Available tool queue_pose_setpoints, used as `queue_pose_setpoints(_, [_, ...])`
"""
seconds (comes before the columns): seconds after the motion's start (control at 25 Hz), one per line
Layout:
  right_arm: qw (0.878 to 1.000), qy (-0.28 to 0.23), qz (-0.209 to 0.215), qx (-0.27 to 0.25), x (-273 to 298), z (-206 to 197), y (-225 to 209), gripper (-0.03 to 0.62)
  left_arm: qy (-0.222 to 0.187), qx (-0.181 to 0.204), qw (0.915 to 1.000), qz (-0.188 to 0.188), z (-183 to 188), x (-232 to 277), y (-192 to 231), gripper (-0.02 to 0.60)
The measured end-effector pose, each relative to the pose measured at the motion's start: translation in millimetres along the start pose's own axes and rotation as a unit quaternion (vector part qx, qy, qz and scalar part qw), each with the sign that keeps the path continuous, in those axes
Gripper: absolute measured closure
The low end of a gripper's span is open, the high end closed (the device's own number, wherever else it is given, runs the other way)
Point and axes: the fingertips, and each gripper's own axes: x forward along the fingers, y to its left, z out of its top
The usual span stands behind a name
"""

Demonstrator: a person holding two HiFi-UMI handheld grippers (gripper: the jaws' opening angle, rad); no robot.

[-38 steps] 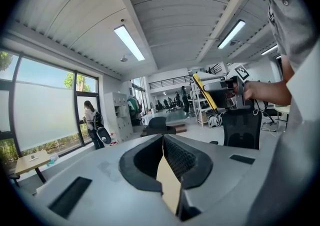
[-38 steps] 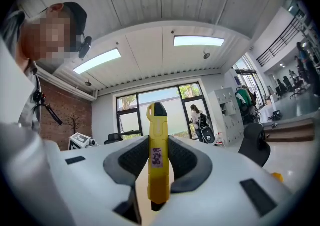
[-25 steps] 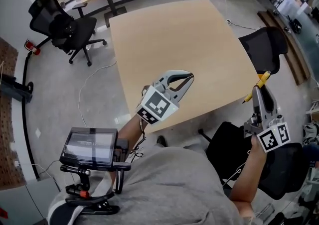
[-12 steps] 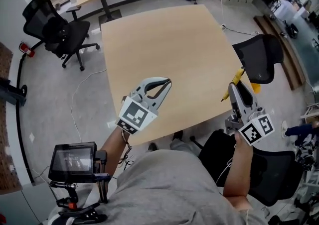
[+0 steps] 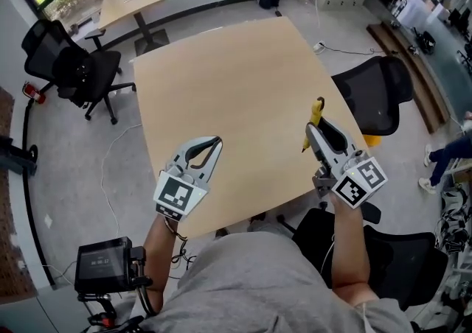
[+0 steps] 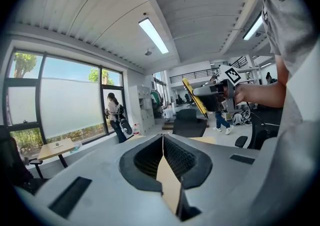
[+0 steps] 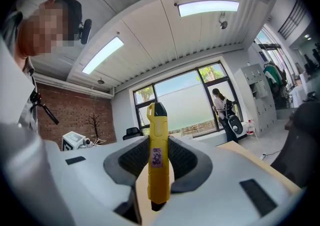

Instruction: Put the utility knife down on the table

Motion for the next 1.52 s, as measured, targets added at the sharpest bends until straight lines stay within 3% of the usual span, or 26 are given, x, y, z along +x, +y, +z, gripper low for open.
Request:
queue_pose_setpoints(0.48, [0.999, 0.023, 0.041, -0.015, 61, 5, -28, 0.474, 0.018, -0.027, 0.9988, 0.036, -17, 3, 22, 0.575])
queue_pose_setpoints(0.68, [0.999, 0.023, 0.031, -0.032, 74, 2, -31, 0.474, 0.023, -0.023, 0.9991, 0.028, -32, -17, 17, 0.575])
queue_pose_setpoints(0.96, [0.999, 0.036, 0.017, -0.031, 111, 17, -25, 0.474, 0.023, -0.032, 0.9986, 0.037, -29, -42, 51, 0.575])
queue_pose_setpoints(1.12, [0.999, 0.036, 0.025, -0.019, 112, -5, -56, 0.474, 0.031, -0.032, 0.9973, 0.058, -46, -22, 49, 0.575])
queue_pose_setpoints(1.4, [0.997, 0.051, 0.051, -0.007, 135, -21, -85, 0.474, 0.035, -0.038, 0.9944, 0.092, -45, -1, 61, 0.575])
queue_pose_setpoints(1.52, [0.996, 0.064, 0.058, -0.002, 164, -26, -105, 0.476, 0.041, -0.048, 0.9923, 0.106, -48, 15, 82, 0.575])
